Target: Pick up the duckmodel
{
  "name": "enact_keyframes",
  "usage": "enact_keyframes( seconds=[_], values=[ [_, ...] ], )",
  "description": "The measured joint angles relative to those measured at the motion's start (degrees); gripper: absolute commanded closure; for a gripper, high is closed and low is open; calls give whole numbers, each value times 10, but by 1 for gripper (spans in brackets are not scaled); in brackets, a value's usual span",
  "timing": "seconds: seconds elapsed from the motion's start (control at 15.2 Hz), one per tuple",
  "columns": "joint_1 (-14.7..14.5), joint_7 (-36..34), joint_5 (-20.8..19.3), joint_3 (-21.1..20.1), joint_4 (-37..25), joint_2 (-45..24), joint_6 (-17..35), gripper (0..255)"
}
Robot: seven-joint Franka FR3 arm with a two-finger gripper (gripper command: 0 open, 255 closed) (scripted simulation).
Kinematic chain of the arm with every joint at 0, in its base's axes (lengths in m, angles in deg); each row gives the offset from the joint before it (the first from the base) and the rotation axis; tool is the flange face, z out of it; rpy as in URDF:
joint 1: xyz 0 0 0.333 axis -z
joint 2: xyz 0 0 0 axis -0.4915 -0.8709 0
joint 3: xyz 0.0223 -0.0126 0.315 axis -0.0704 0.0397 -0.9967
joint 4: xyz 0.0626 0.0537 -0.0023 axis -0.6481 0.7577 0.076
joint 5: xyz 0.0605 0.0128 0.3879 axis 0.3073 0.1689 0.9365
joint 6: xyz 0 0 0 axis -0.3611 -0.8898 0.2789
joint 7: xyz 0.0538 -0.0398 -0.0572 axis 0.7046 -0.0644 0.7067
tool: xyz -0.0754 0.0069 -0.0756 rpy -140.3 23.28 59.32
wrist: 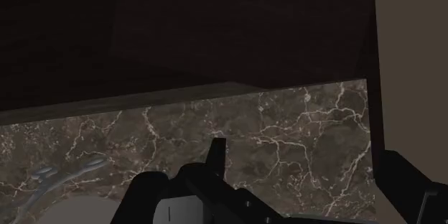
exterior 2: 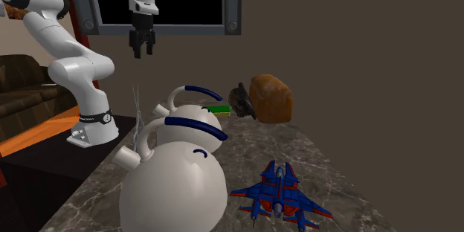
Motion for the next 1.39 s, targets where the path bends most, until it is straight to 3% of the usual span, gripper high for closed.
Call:
enact_keyframes(
  seconds=[0.26, 0.92, 1.39],
  values=[
    [-9, 29, -13, -3, 11, -19, 52, 0],
    [-39, 156, -78, -16, 30, -153, 321, 0],
    [-52, 218, -131, -33, 2, -264, 492, 0]
  ],
)
